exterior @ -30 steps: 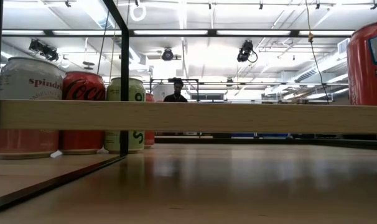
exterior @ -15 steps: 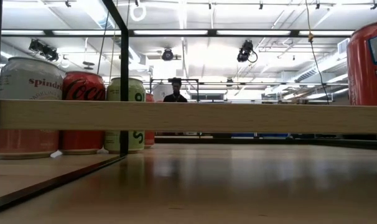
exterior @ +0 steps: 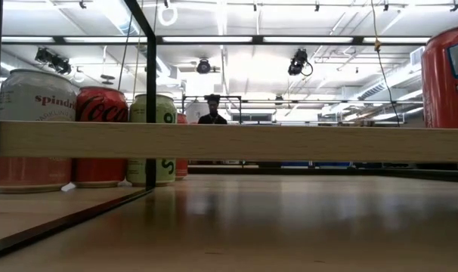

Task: Place canned beverage on shelf
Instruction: Put the green soda can on the shelf

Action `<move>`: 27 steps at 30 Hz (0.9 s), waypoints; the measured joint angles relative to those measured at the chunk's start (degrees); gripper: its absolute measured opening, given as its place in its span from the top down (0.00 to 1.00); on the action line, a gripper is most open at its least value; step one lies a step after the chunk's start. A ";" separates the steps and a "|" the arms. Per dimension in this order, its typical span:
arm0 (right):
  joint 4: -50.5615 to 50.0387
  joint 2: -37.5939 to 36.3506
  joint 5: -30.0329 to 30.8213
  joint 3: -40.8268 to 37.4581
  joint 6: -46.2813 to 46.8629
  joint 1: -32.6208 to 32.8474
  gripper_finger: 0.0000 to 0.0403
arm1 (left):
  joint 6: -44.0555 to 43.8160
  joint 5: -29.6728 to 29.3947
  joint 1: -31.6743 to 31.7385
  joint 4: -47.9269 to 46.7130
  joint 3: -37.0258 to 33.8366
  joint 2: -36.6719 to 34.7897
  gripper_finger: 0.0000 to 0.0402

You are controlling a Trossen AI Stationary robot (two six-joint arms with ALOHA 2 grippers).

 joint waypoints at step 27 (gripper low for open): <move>9.87 0.07 -22.84 8.68 -55.36 -10.49 0.17 | -3.41 -0.11 -1.71 -5.53 0.00 -0.02 0.08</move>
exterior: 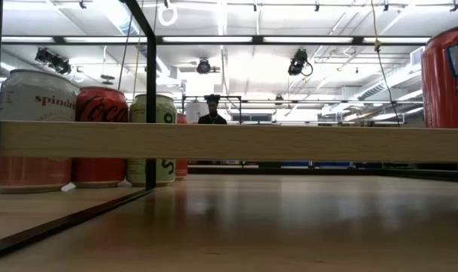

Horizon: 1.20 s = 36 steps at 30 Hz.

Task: Place canned beverage on shelf
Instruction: Put the green soda can on the shelf

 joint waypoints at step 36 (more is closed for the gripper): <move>-0.77 0.00 -2.37 -8.05 -22.86 -0.17 0.27 | 0.63 -3.65 -6.16 -0.03 0.00 0.00 0.08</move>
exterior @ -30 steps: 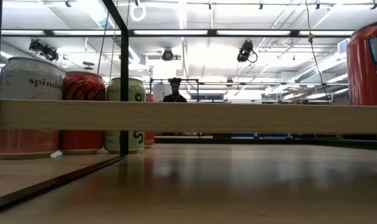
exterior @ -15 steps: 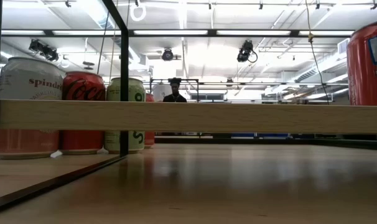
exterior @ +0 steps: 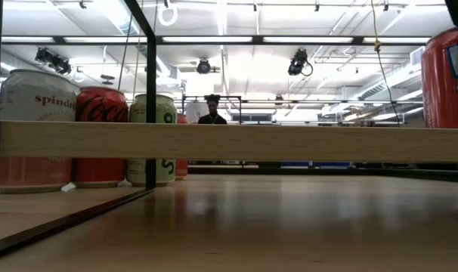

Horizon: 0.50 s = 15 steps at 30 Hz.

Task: Place canned beverage on shelf
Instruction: Put the green soda can on the shelf

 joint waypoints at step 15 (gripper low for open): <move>-5.88 0.00 4.20 -0.58 4.64 -2.99 0.27 | -0.16 0.02 0.00 0.00 0.00 0.00 0.08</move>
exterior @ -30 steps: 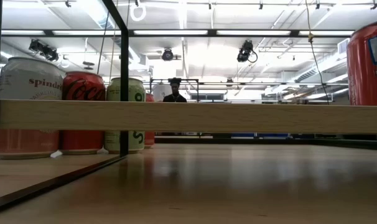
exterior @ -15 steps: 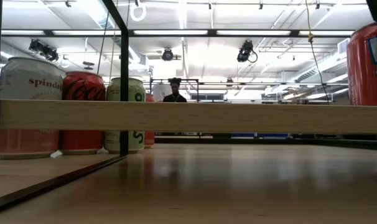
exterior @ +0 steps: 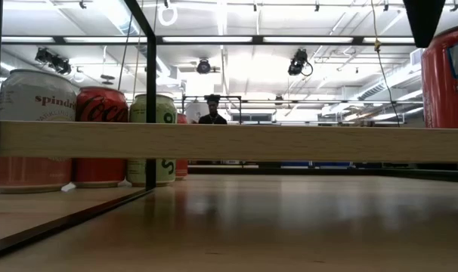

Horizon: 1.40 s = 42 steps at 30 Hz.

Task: Place canned beverage on shelf
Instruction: Put the green soda can on the shelf

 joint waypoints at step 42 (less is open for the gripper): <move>2.94 0.00 -1.55 -2.34 -1.70 2.52 0.27 | 0.10 0.15 0.00 0.00 0.00 0.02 0.08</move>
